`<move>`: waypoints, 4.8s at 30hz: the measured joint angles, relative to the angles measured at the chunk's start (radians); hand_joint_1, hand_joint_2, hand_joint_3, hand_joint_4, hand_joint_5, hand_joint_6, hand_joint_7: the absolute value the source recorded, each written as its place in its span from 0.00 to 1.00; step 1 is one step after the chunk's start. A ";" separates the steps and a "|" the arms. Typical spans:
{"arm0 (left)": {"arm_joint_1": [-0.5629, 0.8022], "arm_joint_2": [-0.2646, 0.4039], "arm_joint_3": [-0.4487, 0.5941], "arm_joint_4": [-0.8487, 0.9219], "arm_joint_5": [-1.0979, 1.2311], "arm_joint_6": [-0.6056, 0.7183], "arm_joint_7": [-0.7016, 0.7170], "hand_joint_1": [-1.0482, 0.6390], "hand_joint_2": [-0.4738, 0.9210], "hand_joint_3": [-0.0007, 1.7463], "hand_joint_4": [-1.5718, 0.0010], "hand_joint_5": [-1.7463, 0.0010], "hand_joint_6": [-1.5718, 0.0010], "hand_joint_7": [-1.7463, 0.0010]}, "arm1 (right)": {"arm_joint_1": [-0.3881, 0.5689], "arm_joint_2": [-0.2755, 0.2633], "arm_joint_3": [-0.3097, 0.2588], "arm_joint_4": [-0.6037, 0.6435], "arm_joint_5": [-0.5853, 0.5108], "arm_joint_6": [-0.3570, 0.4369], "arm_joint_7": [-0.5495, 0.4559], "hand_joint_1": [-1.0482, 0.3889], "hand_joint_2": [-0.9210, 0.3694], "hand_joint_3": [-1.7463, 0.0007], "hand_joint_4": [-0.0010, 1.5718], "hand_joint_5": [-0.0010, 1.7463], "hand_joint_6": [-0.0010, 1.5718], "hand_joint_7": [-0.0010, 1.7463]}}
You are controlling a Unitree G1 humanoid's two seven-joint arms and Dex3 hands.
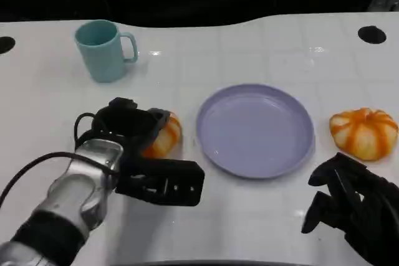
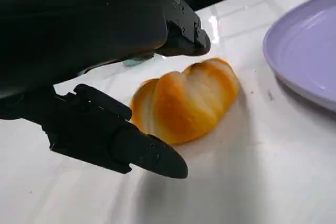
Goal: Grasp the bread from the table and place it into the plate.
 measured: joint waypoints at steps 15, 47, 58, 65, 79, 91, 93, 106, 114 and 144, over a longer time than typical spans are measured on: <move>-0.212 -0.120 -0.044 0.507 -0.099 -0.083 0.218 0.36 0.90 0.00 0.97 0.83 0.86 0.99 | 0.012 -0.002 -0.001 -0.006 0.000 0.001 0.002 0.42 0.00 0.78 0.40 1.00 0.31 0.92; -0.227 -0.116 0.084 0.570 -0.318 -0.211 0.469 0.50 1.00 0.14 0.44 0.00 0.53 0.34 | 0.013 -0.002 -0.002 -0.011 0.000 0.003 0.003 0.42 0.00 0.78 0.39 1.00 0.30 0.92; -0.292 -0.144 0.094 0.496 -0.332 -0.251 0.482 0.48 0.99 0.12 0.44 0.00 0.47 0.41 | 0.012 0.002 -0.002 0.001 0.001 -0.004 0.011 0.42 0.00 0.79 0.40 1.00 0.32 0.91; -0.315 -0.176 0.077 0.476 -0.321 -0.352 0.536 0.48 0.94 0.21 0.40 0.00 0.53 0.15 | 0.012 0.002 -0.001 0.009 0.001 -0.017 0.014 0.42 0.00 0.79 0.40 1.00 0.32 0.90; -0.368 -0.293 0.039 0.505 -0.319 -0.301 0.427 0.44 1.00 0.10 0.44 0.00 0.43 0.71 | 0.015 0.003 0.000 0.009 0.000 -0.022 0.022 0.42 0.00 0.77 0.39 1.00 0.31 0.91; -0.410 -0.373 0.020 0.548 -0.320 -0.229 0.356 0.45 1.00 0.14 0.51 0.03 0.50 0.82 | 0.023 0.006 0.022 0.002 -0.003 -0.030 0.021 0.42 0.00 0.77 0.38 1.00 0.30 0.92; -0.410 -0.379 0.017 0.554 -0.319 -0.225 0.356 0.46 0.98 0.09 0.51 0.01 0.45 0.80 | 0.024 0.009 0.023 0.002 -0.003 -0.035 0.021 0.42 0.00 0.77 0.38 1.00 0.29 0.92; -0.414 -0.403 -0.021 0.597 -0.316 -0.175 0.303 0.45 1.00 0.07 0.66 0.16 0.60 0.94 | 0.030 0.010 0.030 -0.007 -0.006 -0.036 0.013 0.42 0.00 0.76 0.39 1.00 0.29 0.93; -0.420 -0.397 -0.033 0.608 -0.319 -0.178 0.175 0.26 1.00 0.16 0.82 0.86 0.83 1.00 | 0.031 0.010 0.030 -0.005 -0.006 -0.042 0.015 0.41 0.00 0.76 0.39 1.00 0.30 0.92; -0.252 -0.283 0.345 0.287 -0.813 -0.328 -0.257 0.21 1.00 0.22 0.84 0.43 0.72 0.95 | 0.028 0.014 0.030 -0.002 -0.005 -0.039 0.003 0.42 0.00 0.77 0.39 1.00 0.29 0.93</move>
